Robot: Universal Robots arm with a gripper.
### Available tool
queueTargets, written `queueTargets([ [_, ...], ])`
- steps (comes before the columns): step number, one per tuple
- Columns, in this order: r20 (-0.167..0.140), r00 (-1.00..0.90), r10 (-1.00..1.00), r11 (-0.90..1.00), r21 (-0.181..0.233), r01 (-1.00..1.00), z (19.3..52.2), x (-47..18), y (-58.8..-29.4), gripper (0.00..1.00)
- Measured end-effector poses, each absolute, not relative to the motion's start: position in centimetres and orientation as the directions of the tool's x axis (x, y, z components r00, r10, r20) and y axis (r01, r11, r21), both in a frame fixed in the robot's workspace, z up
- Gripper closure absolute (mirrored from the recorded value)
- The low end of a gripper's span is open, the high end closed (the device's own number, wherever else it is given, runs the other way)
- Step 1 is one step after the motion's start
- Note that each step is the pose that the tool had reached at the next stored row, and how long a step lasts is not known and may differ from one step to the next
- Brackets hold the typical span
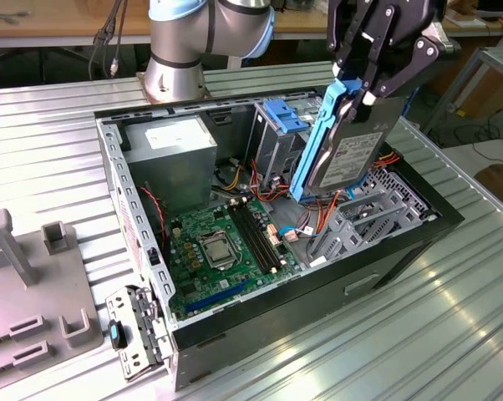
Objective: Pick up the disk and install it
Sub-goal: 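Insert the disk into the insertion slot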
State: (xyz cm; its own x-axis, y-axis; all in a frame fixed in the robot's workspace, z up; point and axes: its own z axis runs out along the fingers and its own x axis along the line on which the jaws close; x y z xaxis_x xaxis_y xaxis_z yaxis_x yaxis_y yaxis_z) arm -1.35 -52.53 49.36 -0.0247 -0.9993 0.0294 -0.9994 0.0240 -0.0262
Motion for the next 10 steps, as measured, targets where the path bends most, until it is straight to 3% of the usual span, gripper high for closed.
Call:
queueTargets([
  [10,0.030,-0.004,-1.000,0.003,-0.026,-1.000,49.29,-0.48,-52.59,0.63],
])
